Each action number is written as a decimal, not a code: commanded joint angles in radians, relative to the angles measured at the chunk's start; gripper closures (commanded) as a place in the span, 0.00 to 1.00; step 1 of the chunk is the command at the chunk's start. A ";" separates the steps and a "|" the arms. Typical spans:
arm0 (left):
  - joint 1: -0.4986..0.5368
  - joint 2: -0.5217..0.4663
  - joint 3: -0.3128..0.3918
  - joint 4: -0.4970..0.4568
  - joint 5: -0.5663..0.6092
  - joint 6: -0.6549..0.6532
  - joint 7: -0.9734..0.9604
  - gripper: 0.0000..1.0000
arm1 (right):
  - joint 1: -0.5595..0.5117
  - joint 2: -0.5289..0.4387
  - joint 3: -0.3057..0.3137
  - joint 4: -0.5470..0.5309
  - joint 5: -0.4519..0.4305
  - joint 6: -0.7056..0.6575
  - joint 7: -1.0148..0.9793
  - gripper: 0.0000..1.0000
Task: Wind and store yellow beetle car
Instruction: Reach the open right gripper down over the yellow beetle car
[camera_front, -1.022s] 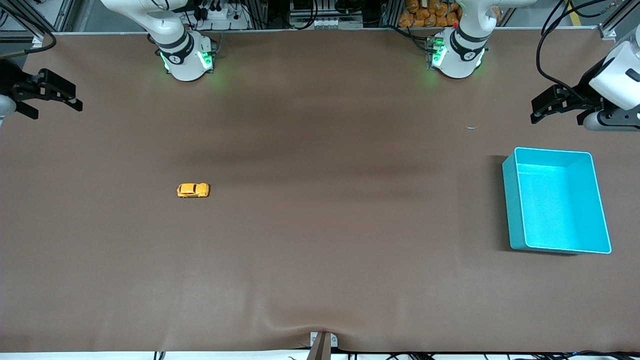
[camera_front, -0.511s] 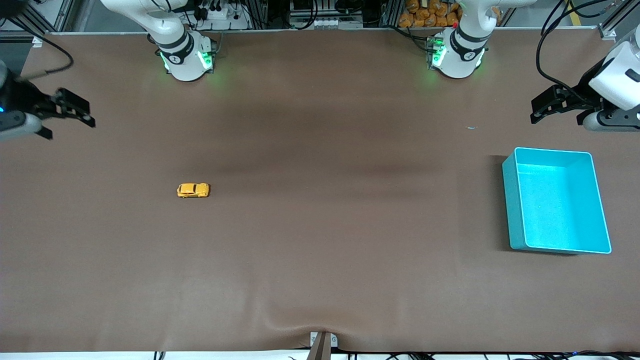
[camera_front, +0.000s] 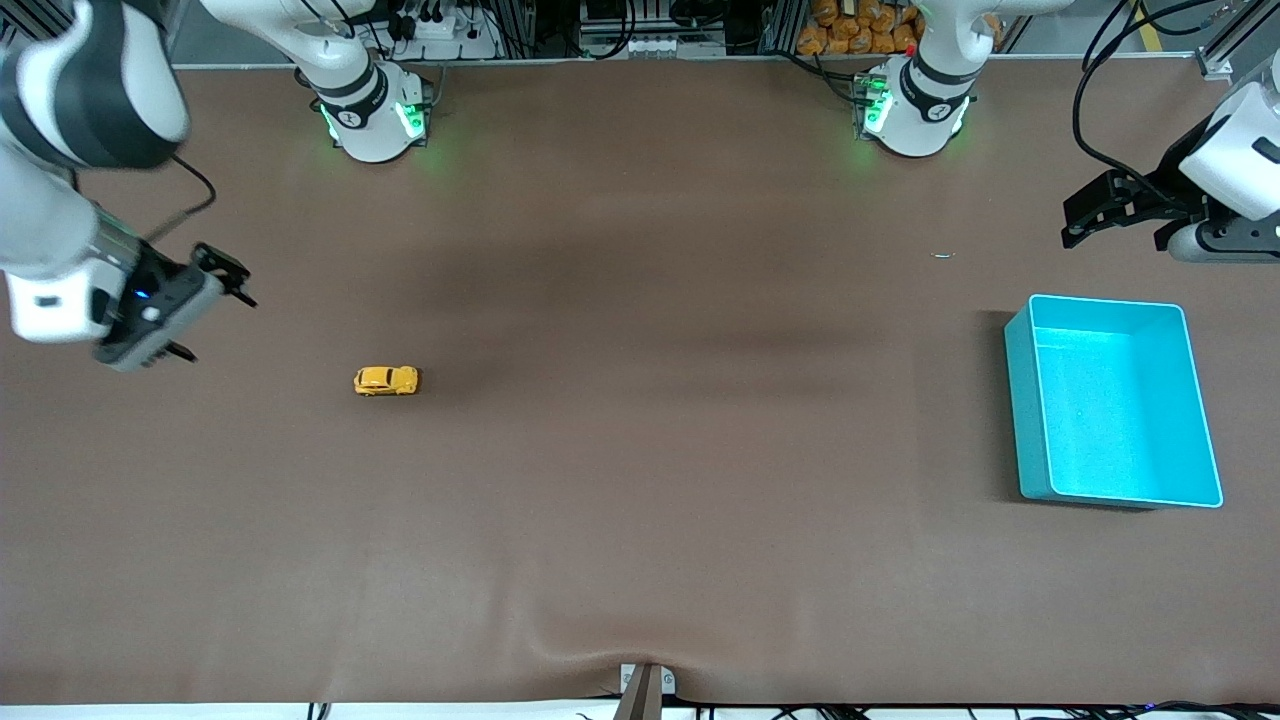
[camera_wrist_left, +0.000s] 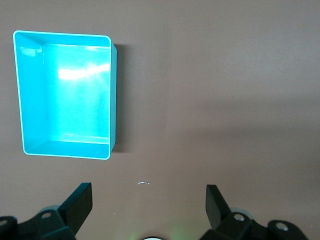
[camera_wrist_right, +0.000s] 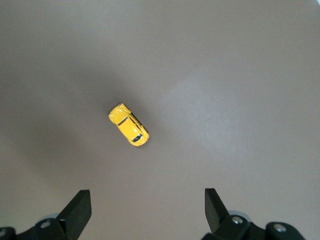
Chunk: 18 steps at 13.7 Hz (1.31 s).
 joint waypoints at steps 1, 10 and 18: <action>0.011 0.000 -0.005 0.009 -0.020 0.003 0.012 0.00 | 0.007 0.007 0.011 -0.151 -0.012 0.145 -0.160 0.00; 0.008 0.001 -0.004 0.012 -0.020 0.005 0.012 0.00 | 0.076 0.185 0.068 -0.223 -0.078 0.348 -0.377 0.00; 0.010 0.008 -0.002 0.012 -0.024 0.005 0.012 0.00 | 0.097 0.260 0.068 -0.312 -0.170 0.554 -0.375 0.00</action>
